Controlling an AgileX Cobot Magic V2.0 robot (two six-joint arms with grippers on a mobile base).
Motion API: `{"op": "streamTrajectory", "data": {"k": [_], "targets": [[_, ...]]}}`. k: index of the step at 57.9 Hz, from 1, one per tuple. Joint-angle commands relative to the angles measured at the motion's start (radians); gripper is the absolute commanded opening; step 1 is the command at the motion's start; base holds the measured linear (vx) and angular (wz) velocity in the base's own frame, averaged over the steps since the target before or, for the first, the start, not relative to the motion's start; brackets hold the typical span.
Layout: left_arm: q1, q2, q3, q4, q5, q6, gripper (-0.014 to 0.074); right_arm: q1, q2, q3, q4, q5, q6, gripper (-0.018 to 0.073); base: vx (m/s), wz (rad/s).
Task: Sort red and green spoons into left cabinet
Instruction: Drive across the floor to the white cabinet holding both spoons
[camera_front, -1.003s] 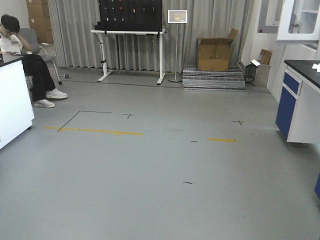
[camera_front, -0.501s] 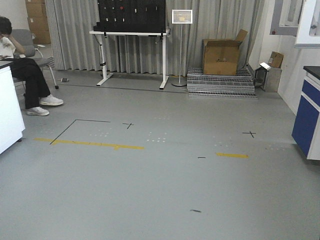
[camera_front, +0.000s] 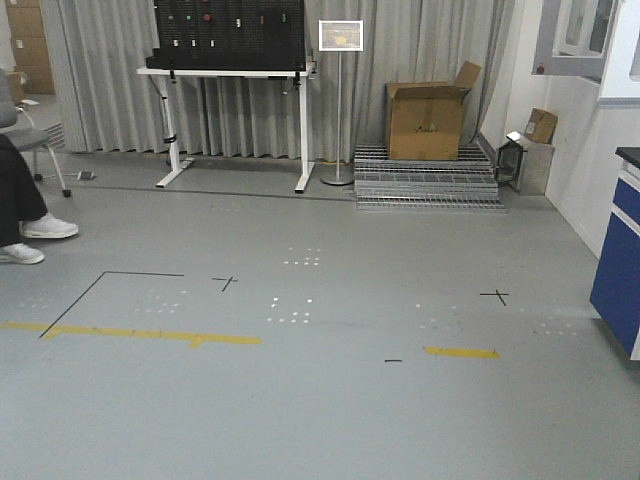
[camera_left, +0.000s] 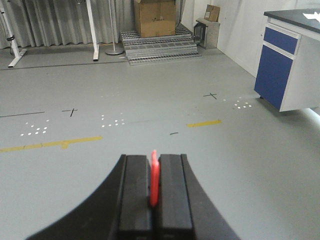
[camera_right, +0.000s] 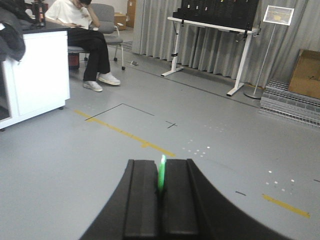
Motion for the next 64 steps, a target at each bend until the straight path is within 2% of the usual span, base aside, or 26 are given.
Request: {"op": "streamTrajectory", "data": {"k": [1,64], "targets": [[-0.009,0.01,-0.026,-0.016,-0.08,0.0,-0.0006,-0.003,0.006,-0.027,0.016,-0.062,-0.002,-0.0003,0.62,-0.1],[-0.009,0.01,-0.026,-0.016,-0.08,0.0,-0.0006,-0.003,0.006,-0.027,0.016,-0.062,-0.002,-0.0003,0.63,-0.03]]}}
